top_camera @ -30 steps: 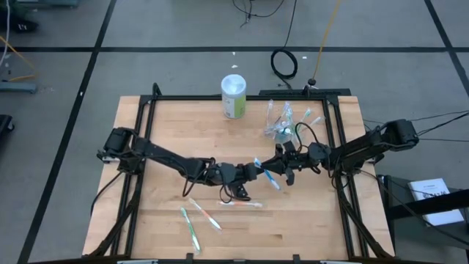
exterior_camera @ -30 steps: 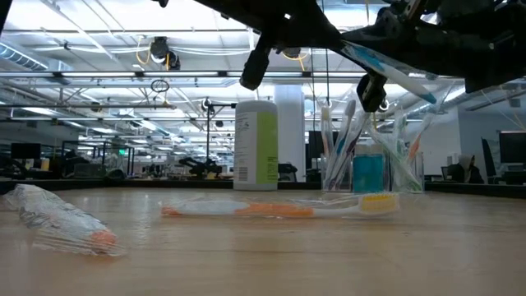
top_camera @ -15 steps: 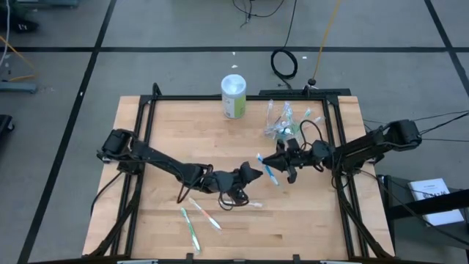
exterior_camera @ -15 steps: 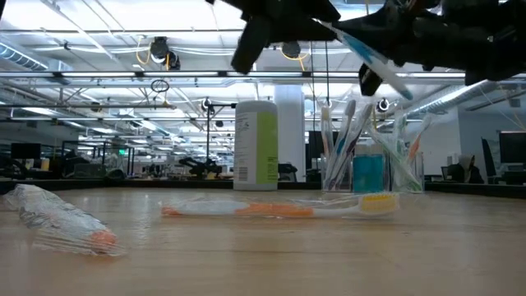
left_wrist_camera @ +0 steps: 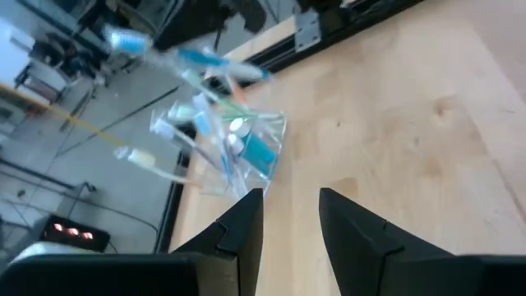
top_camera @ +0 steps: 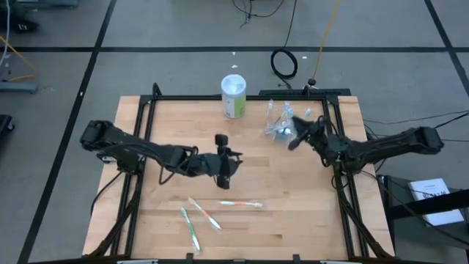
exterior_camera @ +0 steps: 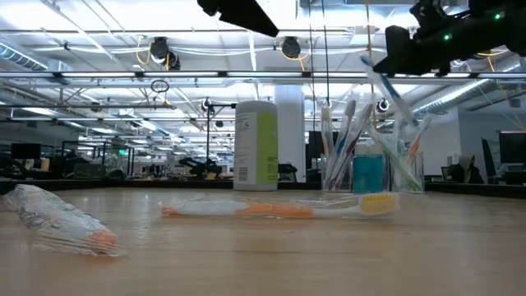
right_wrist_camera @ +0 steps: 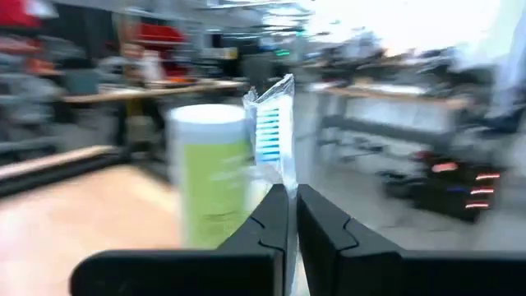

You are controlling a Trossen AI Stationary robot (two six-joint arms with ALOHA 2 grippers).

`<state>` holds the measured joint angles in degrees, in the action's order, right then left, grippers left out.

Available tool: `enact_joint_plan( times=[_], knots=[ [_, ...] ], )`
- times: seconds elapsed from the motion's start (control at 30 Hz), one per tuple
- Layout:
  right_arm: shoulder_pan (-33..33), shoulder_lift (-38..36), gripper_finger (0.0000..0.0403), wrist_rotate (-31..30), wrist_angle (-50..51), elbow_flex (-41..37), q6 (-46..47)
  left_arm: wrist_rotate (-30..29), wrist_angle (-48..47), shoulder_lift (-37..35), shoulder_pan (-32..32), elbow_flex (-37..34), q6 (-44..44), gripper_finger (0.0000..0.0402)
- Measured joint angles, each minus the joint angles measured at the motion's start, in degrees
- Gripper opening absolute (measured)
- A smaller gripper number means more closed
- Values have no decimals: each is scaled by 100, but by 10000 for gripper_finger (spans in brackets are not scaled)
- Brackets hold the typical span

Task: Pick & Place toothbrushing station
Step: Put the blue toothbrush into the transparent organizer

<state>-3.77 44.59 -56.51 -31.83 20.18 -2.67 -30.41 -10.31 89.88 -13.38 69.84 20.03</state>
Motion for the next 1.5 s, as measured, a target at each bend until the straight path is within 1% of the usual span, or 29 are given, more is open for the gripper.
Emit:
enact_joint_plan(
  times=[0.07, 0.17, 0.23, 0.37, 0.43, 0.53, 0.63, 0.67, 0.73, 0.87, 0.9, 1.03, 1.2, 1.33, 1.4, 1.5],
  knots=[
    [16, -153, 5, -260, -95, 0, -567, 41, -17, -11, 103, 0, -75, 127],
    [164, -174, 5, -345, -490, 2, -1164, 93, 24, 20, 227, 0, 103, 127],
    [305, -103, 5, -347, -510, -8, -1236, 230, 136, 60, 312, 2, 194, 127],
    [645, 204, 5, -329, -918, -379, -890, 382, 142, 81, 429, 0, 122, 127],
    [813, 381, 5, -341, -1462, -699, -865, 460, 165, 77, 476, 0, 81, 127],
    [1034, 683, 4, -273, -2653, -1204, -917, 496, 156, 79, 510, 0, 139, 127],
    [1314, 951, 4, 179, -3852, -1591, -1274, 501, 163, 79, 554, 0, 282, 127],
    [1415, 1032, 4, 415, -4261, -1674, -1338, 511, 161, 79, 569, 0, 309, 127],
    [1630, 1149, 4, 739, -4746, -1735, -1389, 510, 177, 79, 610, 0, 347, 127],
    [1887, 1361, 4, 1306, -4637, -1674, -961, 509, 378, 79, 675, 0, 341, 127],
    [1914, 1423, 4, 1315, -4554, -1668, -849, 509, 407, 79, 694, 0, 341, 127],
    [1919, 1667, 4, 807, -4238, -1670, -752, 509, 416, 79, 703, 0, 293, 127],
    [1754, 1887, 4, 800, -3935, -1676, -695, 509, 414, 79, 703, 0, 369, 127],
    [1535, 1918, 4, 670, -3155, -1676, -325, 507, 412, 79, 703, 0, 326, 127],
    [1412, 1920, 5, 388, -2940, -1676, -79, 507, 398, 79, 703, 0, 345, 127],
    [1196, 1918, 5, -383, -2905, -1680, 93, 506, 395, 79, 703, 0, 348, 127]
  ],
)
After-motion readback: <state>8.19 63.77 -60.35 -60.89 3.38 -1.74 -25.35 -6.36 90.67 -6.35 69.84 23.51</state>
